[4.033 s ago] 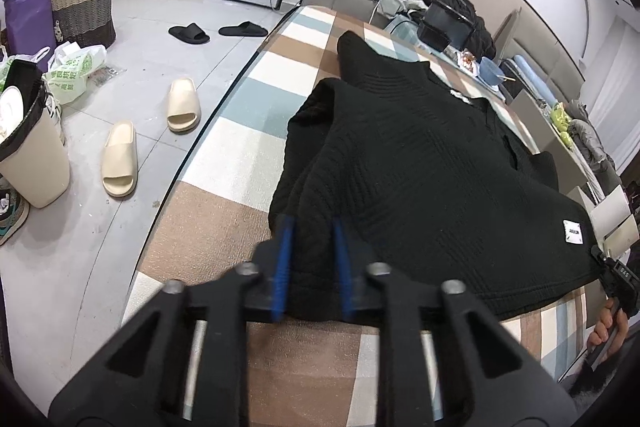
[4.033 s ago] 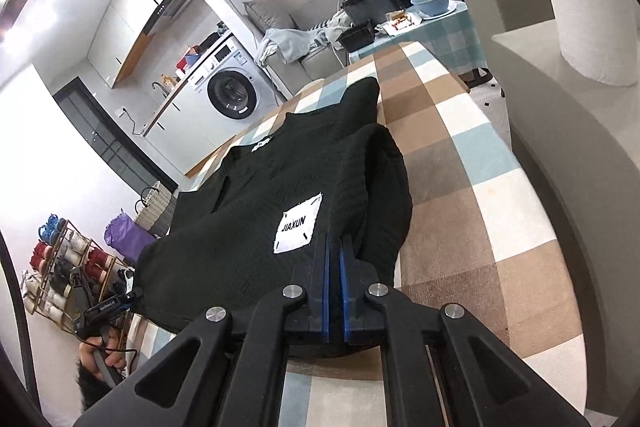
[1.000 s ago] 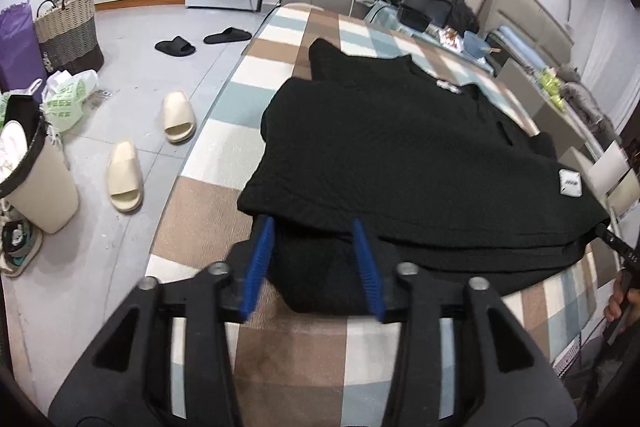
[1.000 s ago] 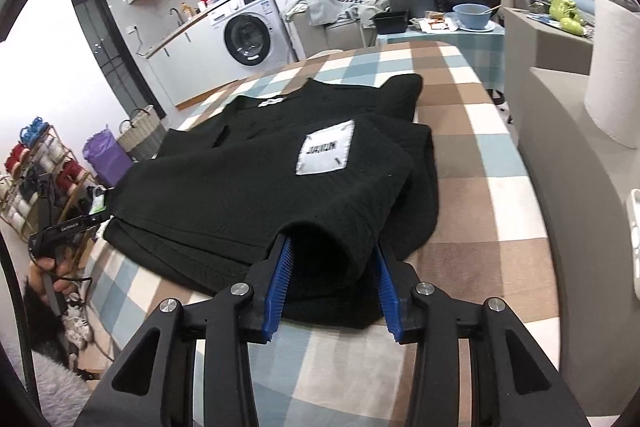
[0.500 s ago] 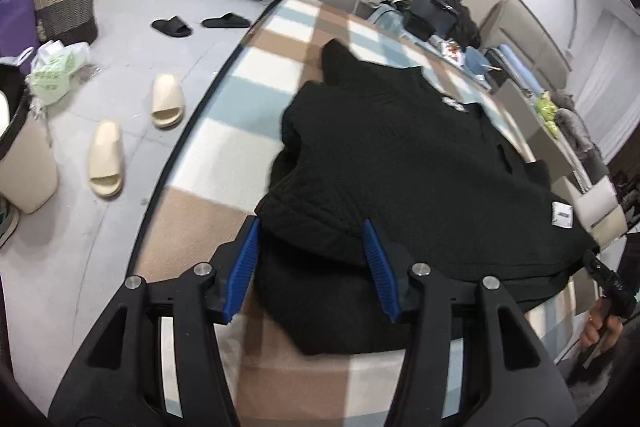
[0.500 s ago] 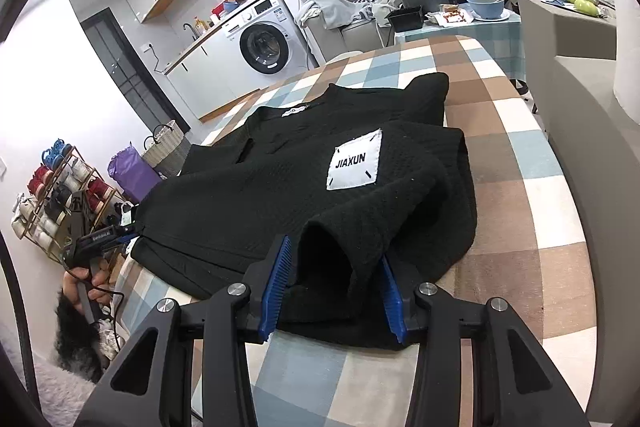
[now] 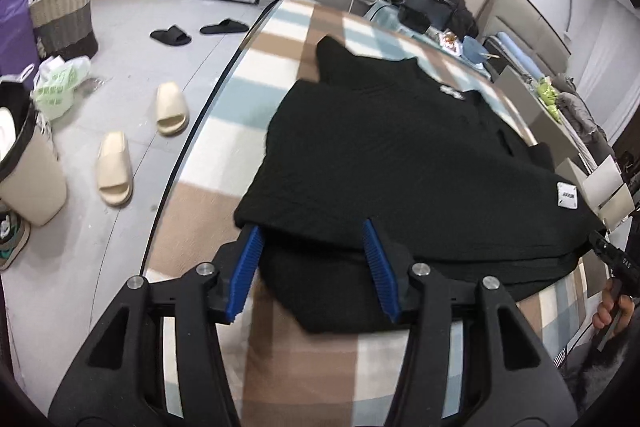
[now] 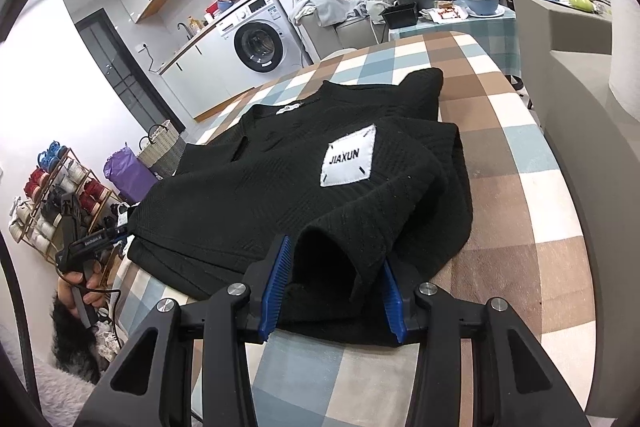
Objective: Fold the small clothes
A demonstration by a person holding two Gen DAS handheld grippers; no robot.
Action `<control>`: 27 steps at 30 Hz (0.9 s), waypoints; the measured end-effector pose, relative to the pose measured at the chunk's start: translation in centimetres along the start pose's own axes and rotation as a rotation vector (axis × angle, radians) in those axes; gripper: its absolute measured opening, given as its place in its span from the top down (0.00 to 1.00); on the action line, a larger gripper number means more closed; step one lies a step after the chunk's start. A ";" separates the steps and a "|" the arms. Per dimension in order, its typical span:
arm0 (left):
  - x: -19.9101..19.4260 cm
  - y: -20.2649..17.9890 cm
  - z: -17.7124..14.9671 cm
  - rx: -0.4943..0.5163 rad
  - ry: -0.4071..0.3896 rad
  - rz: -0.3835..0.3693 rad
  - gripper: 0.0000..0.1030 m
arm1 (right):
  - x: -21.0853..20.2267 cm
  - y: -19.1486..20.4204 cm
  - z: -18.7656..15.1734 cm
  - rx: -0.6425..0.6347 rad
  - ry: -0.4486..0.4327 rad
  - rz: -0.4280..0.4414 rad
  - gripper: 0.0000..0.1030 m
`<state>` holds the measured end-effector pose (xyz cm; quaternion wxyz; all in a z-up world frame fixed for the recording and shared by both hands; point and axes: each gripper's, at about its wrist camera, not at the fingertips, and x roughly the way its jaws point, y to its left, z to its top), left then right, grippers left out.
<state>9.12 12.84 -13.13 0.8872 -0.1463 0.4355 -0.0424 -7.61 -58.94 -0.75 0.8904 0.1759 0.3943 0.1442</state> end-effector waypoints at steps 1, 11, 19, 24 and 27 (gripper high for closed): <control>0.2 0.3 -0.1 -0.003 0.006 0.009 0.53 | 0.1 -0.1 0.0 0.002 0.001 -0.002 0.58; -0.5 3.2 0.5 -0.077 -0.022 0.001 0.53 | 0.3 -0.5 -0.1 0.017 0.003 -0.002 0.57; 2.0 1.2 2.6 -0.064 -0.009 -0.065 0.60 | 0.5 -0.1 0.0 0.027 -0.003 0.001 0.57; 0.7 -0.4 3.1 -0.045 -0.051 -0.088 0.84 | 0.7 -0.3 0.8 0.060 0.001 -0.006 0.57; 1.2 0.3 3.6 -0.099 -0.041 -0.082 0.92 | 0.7 -1.0 1.1 0.122 -0.007 0.008 0.57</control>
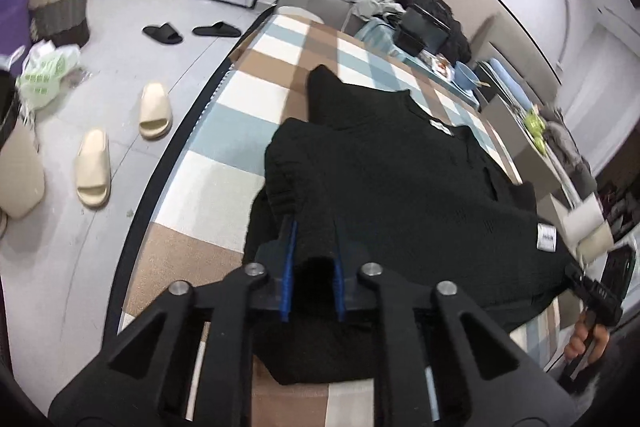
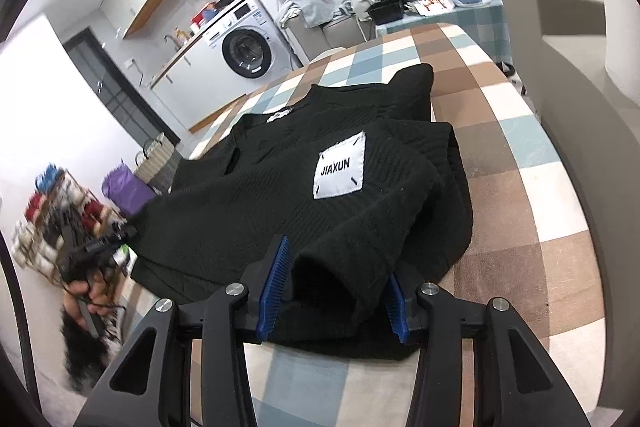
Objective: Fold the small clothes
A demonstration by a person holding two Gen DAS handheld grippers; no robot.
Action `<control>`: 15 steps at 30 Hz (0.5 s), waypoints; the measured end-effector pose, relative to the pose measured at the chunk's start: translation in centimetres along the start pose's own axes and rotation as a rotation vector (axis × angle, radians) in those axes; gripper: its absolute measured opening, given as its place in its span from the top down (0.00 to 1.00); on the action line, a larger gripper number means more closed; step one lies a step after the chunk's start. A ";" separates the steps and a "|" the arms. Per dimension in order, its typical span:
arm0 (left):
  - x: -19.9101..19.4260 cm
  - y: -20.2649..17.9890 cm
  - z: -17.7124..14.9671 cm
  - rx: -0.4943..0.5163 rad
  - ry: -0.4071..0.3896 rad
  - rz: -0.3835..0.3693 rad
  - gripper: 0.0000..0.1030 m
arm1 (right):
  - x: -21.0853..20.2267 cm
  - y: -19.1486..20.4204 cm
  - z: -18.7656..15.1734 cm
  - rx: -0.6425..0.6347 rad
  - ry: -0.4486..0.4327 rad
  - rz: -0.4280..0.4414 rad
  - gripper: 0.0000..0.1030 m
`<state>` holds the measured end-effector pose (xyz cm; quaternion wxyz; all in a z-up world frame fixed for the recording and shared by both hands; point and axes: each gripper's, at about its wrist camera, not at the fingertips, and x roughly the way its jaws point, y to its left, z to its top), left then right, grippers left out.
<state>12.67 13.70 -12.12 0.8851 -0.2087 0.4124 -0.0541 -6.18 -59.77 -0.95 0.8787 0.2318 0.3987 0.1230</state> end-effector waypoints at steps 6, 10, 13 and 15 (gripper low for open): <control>0.0 -0.2 0.6 -0.030 -0.037 -0.008 0.95 | 0.2 -2.6 0.8 0.210 -0.007 0.050 0.62; -1.3 -0.9 1.7 -0.026 -0.084 -0.034 0.95 | 0.2 -2.3 1.5 0.191 0.003 0.045 0.93; -2.0 -1.4 2.9 -0.018 -0.120 -0.056 0.95 | -0.5 -1.8 3.1 0.207 -0.037 0.128 0.94; -2.1 -1.5 3.8 -0.021 -0.132 -0.065 0.95 | -0.9 -1.7 4.6 0.224 -0.072 0.173 0.94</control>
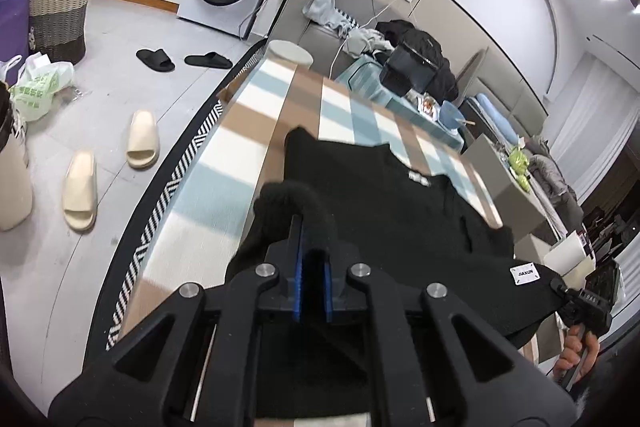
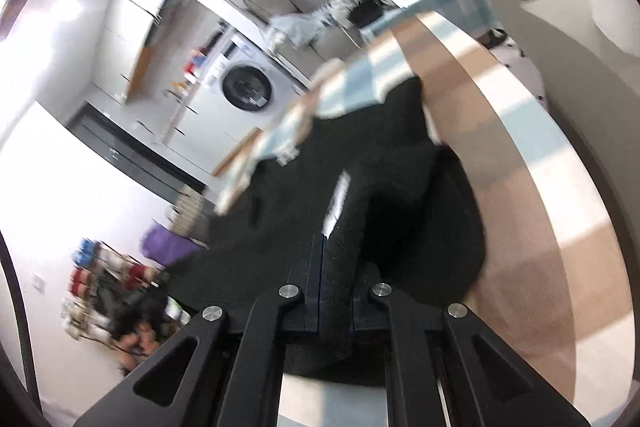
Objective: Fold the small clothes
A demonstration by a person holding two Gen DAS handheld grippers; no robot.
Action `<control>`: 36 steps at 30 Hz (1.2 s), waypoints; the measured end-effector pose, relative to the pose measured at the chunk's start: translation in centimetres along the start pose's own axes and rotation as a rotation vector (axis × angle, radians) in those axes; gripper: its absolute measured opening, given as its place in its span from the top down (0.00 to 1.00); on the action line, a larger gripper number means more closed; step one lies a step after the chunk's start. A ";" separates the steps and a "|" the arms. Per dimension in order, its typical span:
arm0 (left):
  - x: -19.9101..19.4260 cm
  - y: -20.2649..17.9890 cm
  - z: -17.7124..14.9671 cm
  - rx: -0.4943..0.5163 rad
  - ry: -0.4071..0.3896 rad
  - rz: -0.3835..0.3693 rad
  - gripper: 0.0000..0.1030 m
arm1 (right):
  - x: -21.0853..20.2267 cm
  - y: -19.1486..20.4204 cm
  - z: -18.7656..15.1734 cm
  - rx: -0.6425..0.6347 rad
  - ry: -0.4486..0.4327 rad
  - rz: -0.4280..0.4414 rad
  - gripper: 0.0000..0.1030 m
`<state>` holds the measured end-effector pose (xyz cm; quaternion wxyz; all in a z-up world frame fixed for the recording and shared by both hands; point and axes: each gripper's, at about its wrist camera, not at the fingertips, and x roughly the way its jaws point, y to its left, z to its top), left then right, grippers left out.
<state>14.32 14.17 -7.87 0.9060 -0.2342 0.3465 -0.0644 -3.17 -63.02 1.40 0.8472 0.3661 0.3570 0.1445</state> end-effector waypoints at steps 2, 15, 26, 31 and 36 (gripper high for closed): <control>0.4 0.0 1.0 -0.001 -0.013 -0.005 0.95 | 0.1 0.3 1.7 0.016 -0.030 0.017 0.94; 8.5 -1.2 9.5 0.028 -0.012 0.024 0.94 | 9.2 -3.3 12.4 0.212 -0.066 -0.127 0.92; 9.5 0.1 6.2 0.092 0.053 0.149 0.56 | 7.0 -5.7 11.2 0.132 -0.023 -0.260 0.61; 9.7 -1.1 1.6 0.187 0.135 0.179 0.56 | 5.9 -3.8 6.3 -0.052 0.098 -0.314 0.61; 10.0 -2.2 -2.4 0.248 0.212 0.168 0.56 | 5.6 -2.9 1.7 -0.154 0.169 -0.353 0.61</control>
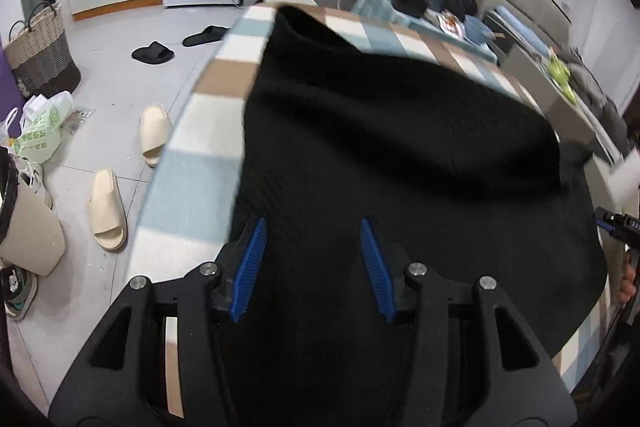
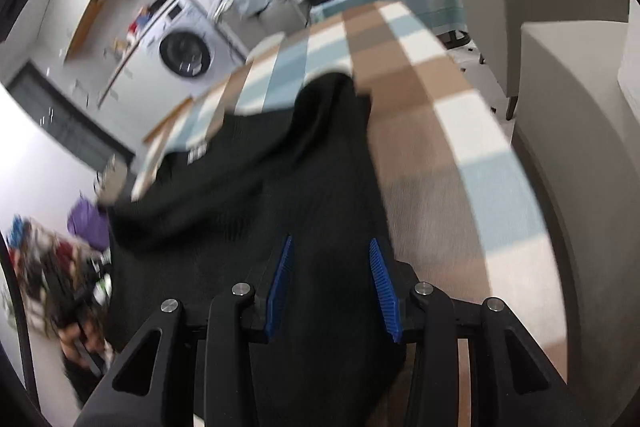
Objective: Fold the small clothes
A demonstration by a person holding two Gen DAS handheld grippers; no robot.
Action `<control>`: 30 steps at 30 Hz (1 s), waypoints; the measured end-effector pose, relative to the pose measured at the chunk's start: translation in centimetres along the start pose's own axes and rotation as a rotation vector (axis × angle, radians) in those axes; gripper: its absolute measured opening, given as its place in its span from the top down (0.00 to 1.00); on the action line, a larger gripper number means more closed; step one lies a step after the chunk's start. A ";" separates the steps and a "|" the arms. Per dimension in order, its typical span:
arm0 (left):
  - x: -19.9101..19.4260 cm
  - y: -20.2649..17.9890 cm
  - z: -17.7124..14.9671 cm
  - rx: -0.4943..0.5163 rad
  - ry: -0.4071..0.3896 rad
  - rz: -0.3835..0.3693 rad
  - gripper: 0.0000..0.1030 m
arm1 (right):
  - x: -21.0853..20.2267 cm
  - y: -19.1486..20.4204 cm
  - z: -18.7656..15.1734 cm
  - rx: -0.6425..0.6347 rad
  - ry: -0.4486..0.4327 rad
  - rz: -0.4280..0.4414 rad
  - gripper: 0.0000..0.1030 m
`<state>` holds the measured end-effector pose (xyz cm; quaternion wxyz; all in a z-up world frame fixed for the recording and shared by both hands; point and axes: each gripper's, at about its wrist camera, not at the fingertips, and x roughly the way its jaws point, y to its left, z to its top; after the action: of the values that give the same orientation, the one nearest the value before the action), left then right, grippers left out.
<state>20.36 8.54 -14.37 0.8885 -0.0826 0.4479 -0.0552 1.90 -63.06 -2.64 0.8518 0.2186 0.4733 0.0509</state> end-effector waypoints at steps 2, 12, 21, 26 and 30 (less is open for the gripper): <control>0.1 -0.9 -1.3 0.036 0.010 0.005 0.56 | -0.1 0.9 -1.8 -0.064 0.000 -0.016 0.61; -0.5 -3.3 -4.7 0.109 0.007 0.047 0.70 | 1.2 2.9 -3.8 -0.177 0.003 -0.142 0.75; -3.4 -4.3 -7.4 0.149 0.029 0.065 0.73 | -0.4 3.3 -6.7 -0.198 0.037 -0.145 0.77; -6.0 -4.7 -10.5 0.164 0.051 0.059 0.73 | -2.2 3.3 -9.0 -0.207 0.082 -0.133 0.77; -7.4 -4.6 -10.4 0.117 0.008 0.039 0.73 | -3.6 3.3 -7.8 -0.177 0.039 -0.115 0.77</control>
<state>7.55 4.29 -13.73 0.8909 -0.0214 0.4491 -0.0644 -6.16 -58.62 -1.98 0.8600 0.1137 0.4952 0.0477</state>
